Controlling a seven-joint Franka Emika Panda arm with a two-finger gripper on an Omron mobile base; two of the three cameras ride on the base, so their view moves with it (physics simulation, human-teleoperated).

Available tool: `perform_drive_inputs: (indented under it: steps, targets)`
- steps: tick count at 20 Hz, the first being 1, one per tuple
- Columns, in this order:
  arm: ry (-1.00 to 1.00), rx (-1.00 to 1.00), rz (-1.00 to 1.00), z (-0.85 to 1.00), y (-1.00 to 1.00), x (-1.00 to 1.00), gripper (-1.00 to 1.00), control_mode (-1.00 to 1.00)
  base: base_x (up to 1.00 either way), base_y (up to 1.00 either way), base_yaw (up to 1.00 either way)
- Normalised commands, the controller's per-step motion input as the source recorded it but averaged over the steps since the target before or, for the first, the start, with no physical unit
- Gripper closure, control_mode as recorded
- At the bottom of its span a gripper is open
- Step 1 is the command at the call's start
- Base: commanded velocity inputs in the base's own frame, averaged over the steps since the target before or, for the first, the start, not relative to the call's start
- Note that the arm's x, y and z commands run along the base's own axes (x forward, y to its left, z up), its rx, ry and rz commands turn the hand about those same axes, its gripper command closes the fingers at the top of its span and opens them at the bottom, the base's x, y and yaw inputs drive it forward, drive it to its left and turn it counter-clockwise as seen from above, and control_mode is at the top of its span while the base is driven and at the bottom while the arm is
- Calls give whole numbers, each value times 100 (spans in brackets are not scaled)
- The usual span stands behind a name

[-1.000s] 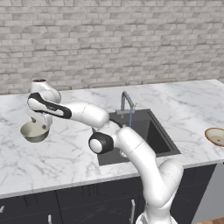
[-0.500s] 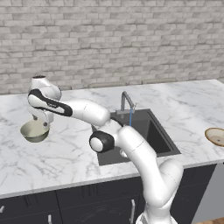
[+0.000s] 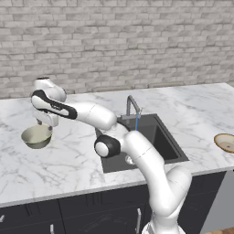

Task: Rinse each bowl for a few seconds and place them down in the sink or on the counter.

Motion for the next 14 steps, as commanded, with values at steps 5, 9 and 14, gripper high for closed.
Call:
perform_drive_inputs:
  steps: [5, 9, 14]
  targets:
    - [3, 0, 0, -7, -16, -10, -100, -100, 0, 0, 0]
    - [1, 0, 0, -13, -11, -15, -100, -100, 0, 0, 0]
    - [0, 0, 2, -14, -10, -17, -100, -100, 0, 0, 0]
